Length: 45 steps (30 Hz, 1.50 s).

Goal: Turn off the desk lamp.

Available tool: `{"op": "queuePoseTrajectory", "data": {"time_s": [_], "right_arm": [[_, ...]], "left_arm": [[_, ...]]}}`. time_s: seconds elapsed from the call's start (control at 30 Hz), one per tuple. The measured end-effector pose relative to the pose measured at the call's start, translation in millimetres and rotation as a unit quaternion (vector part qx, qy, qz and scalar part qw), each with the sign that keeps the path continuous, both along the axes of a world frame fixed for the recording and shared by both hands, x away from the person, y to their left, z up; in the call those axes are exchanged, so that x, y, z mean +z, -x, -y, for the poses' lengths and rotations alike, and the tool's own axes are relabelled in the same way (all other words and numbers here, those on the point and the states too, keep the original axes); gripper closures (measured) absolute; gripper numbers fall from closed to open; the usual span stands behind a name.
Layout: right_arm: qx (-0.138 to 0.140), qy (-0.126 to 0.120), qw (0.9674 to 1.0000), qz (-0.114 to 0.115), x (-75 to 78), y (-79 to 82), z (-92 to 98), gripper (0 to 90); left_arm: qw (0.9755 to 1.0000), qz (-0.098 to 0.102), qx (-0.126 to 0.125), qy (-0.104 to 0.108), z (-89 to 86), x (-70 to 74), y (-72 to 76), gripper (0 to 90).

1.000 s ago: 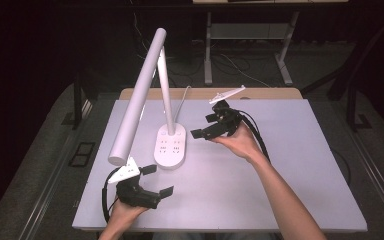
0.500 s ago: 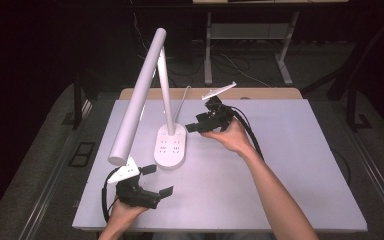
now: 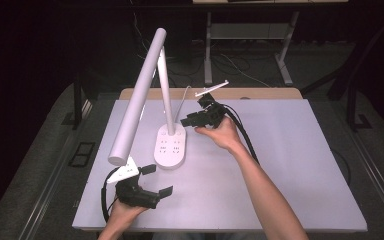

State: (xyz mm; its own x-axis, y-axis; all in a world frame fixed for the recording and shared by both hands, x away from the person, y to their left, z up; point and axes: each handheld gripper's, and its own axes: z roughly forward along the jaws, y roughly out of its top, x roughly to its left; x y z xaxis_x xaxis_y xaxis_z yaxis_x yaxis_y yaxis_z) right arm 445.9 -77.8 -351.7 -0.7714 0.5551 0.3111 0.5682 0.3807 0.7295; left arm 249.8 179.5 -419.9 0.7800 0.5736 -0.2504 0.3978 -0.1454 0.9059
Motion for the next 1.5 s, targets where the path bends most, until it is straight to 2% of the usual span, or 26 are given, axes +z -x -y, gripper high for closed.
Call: {"op": "queuePoseTrajectory", "data": {"time_s": [0.23, 0.4, 0.5, 1.07, 1.33, 1.5], "right_arm": [[-0.011, -0.005, 0.9999, -0.006, -8.9, -8.4, -12.0, 72.3], [-0.025, -0.017, 0.9993, -0.021, -20.2, -14.9, -17.1, 85.7], [-0.027, -0.012, 0.9992, -0.026, -27.1, -17.9, -19.7, 89.7], [-0.035, -0.004, 0.9984, -0.044, -61.3, -28.2, -32.5, 89.9], [-0.03, 0.012, 0.9981, -0.052, -71.7, -28.2, -34.7, 90.0], [-0.034, -0.009, 0.9975, -0.062, -77.3, -28.6, -29.5, 90.0]], "left_arm": [[1.0, 0.0, 0.0, 0.001, -0.3, 0.3, 0.5, 0.0], [1.0, 0.001, -0.002, 0.0, -0.4, 0.5, 0.4, 0.0], [1.0, 0.0, -0.002, 0.002, -0.1, 0.4, 0.5, 0.0], [1.0, 0.0, 0.0, 0.004, -1.6, 0.9, 0.9, 0.0], [1.0, 0.001, -0.005, 0.003, 0.5, 0.9, 1.5, 0.0], [1.0, -0.001, -0.004, 0.002, 1.1, 0.1, 1.0, 0.0]]}}
